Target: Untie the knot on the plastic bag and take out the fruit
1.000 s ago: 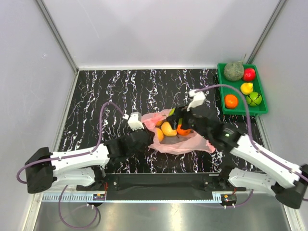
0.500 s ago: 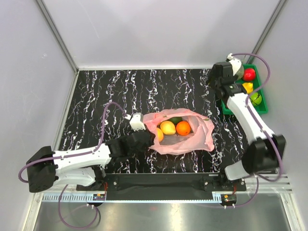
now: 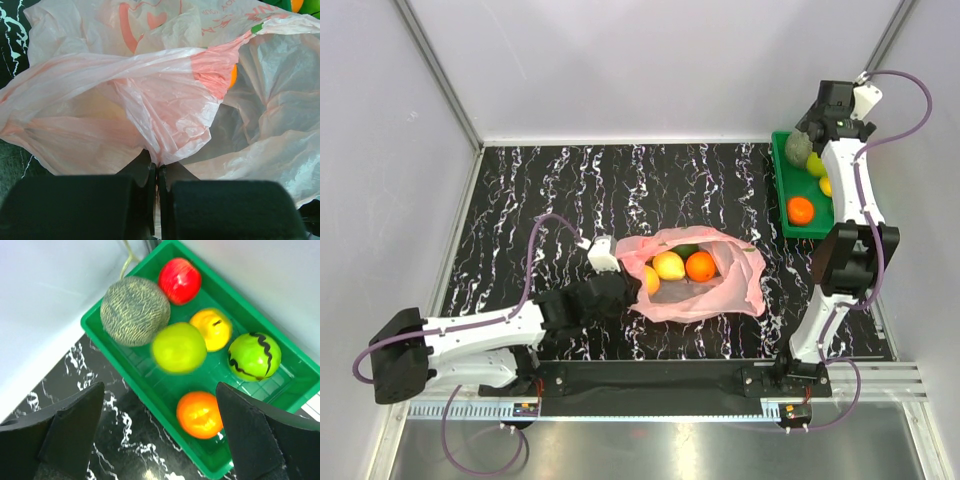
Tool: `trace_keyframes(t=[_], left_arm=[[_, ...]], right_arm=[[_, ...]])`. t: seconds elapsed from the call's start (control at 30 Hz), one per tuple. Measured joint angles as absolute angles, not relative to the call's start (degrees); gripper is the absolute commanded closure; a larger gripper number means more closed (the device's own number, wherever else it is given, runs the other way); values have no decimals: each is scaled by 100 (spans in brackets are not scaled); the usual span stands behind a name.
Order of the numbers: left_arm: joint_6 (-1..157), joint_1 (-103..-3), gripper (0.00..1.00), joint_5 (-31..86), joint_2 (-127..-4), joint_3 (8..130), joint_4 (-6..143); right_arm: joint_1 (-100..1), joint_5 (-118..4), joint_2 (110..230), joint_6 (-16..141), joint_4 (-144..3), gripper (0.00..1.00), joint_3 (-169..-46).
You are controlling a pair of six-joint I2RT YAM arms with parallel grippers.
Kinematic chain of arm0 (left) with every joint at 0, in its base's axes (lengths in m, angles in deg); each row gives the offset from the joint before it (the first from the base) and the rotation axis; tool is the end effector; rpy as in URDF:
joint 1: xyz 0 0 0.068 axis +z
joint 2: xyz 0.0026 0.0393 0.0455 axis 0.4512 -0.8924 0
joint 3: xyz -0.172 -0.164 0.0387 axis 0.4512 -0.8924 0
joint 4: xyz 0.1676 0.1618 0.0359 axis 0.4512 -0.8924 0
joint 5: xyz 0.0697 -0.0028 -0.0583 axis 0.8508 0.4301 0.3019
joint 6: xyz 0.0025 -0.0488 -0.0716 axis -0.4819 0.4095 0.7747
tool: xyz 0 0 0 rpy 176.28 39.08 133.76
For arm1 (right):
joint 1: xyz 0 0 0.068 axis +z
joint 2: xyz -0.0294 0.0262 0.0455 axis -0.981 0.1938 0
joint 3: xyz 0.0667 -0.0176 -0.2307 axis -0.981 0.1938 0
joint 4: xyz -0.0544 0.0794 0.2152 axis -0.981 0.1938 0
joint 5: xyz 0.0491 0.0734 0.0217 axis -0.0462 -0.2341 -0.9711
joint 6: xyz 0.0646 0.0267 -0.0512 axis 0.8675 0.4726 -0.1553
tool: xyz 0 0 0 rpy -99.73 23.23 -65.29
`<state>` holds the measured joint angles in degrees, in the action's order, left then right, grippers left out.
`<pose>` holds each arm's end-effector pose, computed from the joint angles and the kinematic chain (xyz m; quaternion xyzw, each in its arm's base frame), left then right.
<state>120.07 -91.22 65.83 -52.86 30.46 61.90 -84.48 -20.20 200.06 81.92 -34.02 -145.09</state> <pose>0.1431 -0.2095 0.1904 -0.0471 0.8560 -0.2791 0.4326 0.4280 -0.0801 0.3168 0.3465 0.7929 -0.1406 0.4811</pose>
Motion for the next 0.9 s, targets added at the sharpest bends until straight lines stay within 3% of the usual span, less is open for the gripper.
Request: trace_keyframes(t=[0.3, 0.47, 0.73, 0.9], left_arm=[[12000, -9122, 100, 6530, -5270, 2906, 6286], [12000, -9122, 100, 6480, -5270, 2759, 6448], [12007, -9122, 100, 6390, -5273, 2687, 6625], [12011, -9122, 100, 6368, -5325, 2687, 6702]], right_arm=[[-8362, -2670, 18966, 8082, -3282, 0, -13547], [-8286, -4663, 17510, 7958, -3896, 0, -12161], [-6004, -6849, 14452, 7855, -4442, 0, -9792], [-5534, -7458, 13405, 7698, -4440, 3, -9272]])
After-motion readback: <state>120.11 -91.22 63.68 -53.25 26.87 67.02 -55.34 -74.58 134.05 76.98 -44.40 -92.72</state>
